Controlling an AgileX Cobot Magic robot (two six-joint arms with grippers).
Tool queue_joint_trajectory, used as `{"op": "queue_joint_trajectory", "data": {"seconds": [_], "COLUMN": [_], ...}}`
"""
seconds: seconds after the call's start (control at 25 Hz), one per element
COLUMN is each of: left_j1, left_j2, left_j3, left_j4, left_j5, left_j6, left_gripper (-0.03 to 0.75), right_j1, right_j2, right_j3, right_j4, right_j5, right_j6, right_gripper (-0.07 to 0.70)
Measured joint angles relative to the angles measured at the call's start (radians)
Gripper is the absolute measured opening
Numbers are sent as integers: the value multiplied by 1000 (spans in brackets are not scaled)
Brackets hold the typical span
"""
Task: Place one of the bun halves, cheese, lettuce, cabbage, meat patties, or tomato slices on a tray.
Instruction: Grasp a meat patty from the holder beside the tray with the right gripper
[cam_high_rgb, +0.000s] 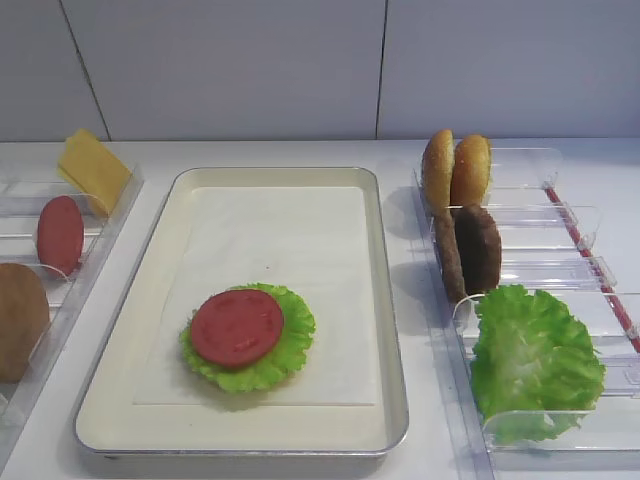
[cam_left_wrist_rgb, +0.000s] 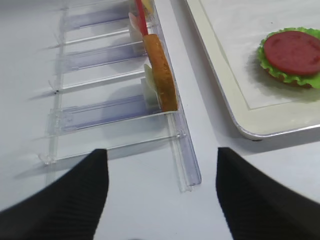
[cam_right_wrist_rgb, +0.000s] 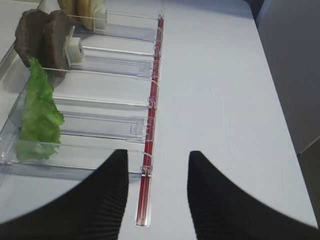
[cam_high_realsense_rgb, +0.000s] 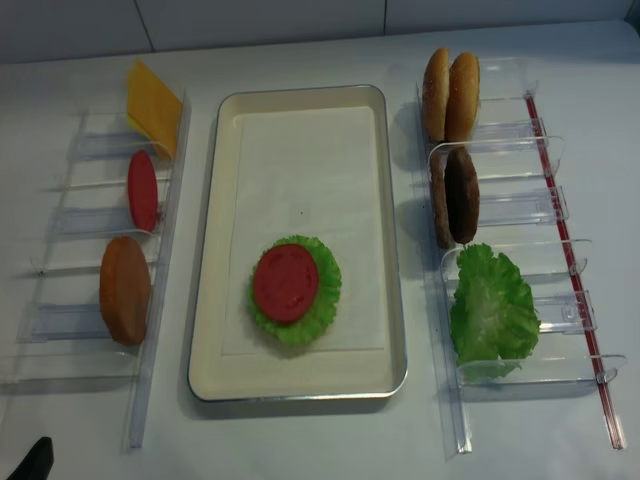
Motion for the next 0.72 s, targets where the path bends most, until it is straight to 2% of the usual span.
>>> {"op": "queue_joint_trajectory", "data": {"seconds": [0.44,0.6,0.72], "left_j1": [0,0,0], "left_j2": [0,0,0], "left_j3": [0,0,0], "left_j4": [0,0,0], "left_j5": [0,0,0], "left_j6": [0,0,0], "left_gripper": [467,467,467], "right_j1": [0,0,0], "right_j2": [0,27,114], "right_j3": [0,-4,-29], "right_j4": [7,53,88], "right_j5": [2,0,0], "right_j6": [0,-2,-2], "right_gripper": [339,410,449]}}
